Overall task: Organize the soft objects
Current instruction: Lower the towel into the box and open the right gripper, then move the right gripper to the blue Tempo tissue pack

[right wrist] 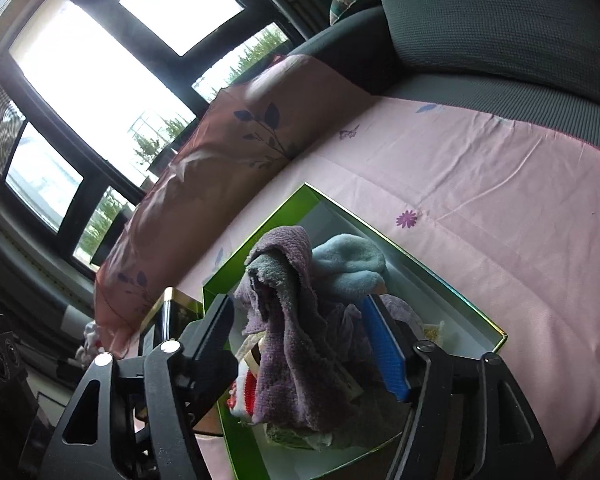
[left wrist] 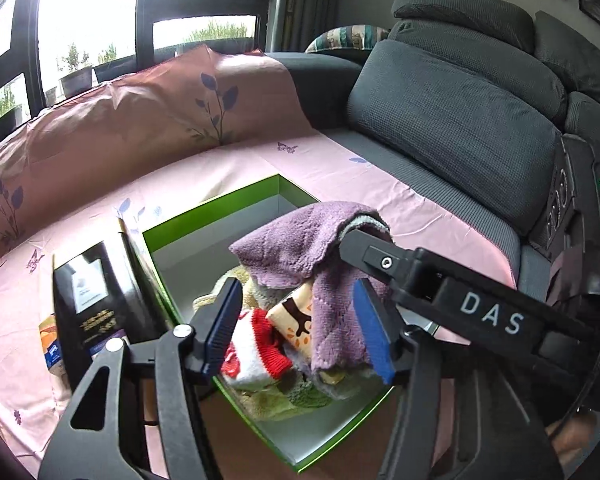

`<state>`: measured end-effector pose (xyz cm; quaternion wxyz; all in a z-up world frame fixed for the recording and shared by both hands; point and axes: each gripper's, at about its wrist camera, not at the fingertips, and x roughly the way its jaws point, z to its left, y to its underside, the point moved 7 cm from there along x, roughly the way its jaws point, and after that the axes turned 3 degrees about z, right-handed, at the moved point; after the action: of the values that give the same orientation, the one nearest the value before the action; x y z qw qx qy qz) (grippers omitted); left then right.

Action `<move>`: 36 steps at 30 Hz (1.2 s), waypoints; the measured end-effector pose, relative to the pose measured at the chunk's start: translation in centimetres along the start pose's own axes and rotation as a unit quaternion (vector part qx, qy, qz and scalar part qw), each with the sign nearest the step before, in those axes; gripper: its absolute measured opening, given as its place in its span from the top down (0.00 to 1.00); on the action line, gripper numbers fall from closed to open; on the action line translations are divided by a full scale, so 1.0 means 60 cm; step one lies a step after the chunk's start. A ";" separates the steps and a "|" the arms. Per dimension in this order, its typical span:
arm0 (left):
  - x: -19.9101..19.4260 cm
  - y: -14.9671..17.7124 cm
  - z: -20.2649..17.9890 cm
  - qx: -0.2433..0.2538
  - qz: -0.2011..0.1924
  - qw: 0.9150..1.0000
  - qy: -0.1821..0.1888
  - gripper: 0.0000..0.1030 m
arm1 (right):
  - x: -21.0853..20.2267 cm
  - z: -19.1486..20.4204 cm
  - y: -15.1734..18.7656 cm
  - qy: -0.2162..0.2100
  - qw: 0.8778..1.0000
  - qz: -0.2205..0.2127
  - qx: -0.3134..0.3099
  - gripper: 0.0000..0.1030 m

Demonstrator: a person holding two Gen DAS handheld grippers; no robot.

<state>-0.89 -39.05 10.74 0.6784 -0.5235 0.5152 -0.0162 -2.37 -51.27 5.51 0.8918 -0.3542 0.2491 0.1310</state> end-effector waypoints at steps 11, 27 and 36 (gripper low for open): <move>-0.153 0.033 0.079 -0.064 -0.061 0.996 0.002 0.11 | -0.071 0.053 0.014 0.049 0.996 -0.047 -0.060 0.11; -0.289 0.214 0.341 -0.238 -0.095 0.953 -0.160 0.10 | -0.041 0.222 0.101 0.065 0.977 -0.021 -0.203 0.10; -0.265 0.322 0.465 -0.328 -0.060 0.925 -0.184 0.10 | -0.001 0.351 0.197 -0.015 0.963 0.030 -0.266 0.10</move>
<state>1.64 -2.02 5.33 0.5491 -0.7408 0.3253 0.2095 0.11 -28.17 12.02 0.7645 -0.5693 0.2023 0.2248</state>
